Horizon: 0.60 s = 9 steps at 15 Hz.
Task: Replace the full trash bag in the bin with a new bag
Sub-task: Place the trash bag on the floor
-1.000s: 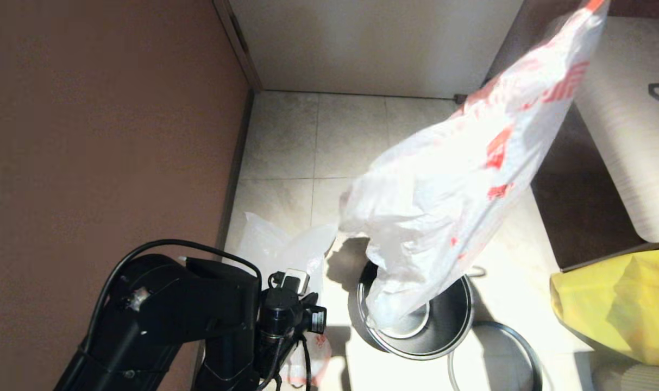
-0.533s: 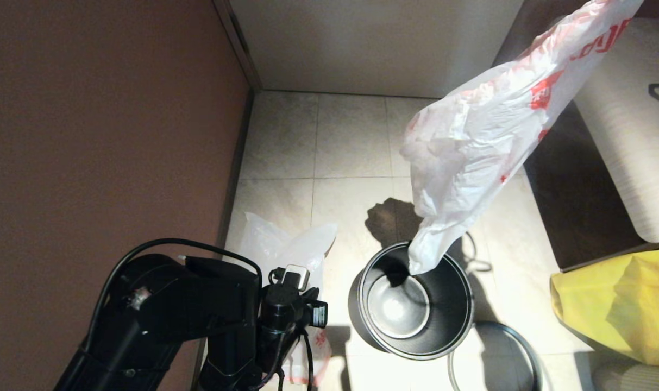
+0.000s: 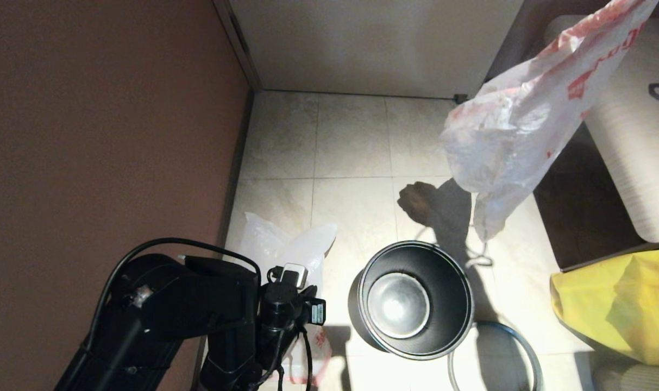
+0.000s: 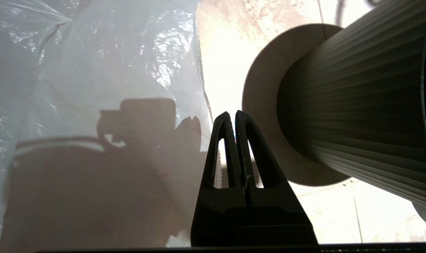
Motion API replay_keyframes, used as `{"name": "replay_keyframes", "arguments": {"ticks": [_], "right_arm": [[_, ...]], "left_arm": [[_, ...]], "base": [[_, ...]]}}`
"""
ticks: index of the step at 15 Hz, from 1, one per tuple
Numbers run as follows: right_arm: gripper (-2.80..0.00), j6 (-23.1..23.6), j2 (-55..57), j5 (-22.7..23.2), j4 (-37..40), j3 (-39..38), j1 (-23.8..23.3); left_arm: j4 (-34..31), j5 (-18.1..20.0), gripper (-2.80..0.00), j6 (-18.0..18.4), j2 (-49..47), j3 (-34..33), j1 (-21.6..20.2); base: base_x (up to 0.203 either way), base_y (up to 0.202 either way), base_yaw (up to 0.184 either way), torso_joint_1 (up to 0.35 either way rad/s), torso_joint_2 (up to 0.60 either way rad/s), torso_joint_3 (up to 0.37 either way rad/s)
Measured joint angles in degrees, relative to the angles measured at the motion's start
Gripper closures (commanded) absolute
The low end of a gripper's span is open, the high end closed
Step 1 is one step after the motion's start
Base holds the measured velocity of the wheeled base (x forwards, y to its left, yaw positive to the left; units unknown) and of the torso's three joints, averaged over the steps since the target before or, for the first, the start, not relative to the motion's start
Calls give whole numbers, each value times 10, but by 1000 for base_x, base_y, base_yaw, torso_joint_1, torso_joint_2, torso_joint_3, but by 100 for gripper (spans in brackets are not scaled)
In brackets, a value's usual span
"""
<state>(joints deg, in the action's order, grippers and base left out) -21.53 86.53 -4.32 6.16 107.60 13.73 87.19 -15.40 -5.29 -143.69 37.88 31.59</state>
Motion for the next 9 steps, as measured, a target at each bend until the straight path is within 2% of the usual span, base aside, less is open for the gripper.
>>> {"name": "replay_keyframes", "arguments": {"ticks": [2, 5, 7, 9], "right_arm": [[0, -31, 27, -1, -52, -59, -52], [0, -53, 120, -1, -133, -136, -130], [0, -59, 214, -8, -166, -165, -166], [0, -44, 309, -21, -183, -180, -189]], "left_arm": [[0, 1, 0, 0, -3, 2, -1], [0, 1, 0, 10, -12, 9, -1], [0, 1, 0, 13, -14, 10, 0], [0, 1, 0, 16, -15, 10, 0]], "base": [[0, 0, 0, 0, 0, 0], [0, 0, 0, 0, 0, 0], [0, 0, 0, 0, 0, 0], [0, 0, 0, 0, 0, 0]]}}
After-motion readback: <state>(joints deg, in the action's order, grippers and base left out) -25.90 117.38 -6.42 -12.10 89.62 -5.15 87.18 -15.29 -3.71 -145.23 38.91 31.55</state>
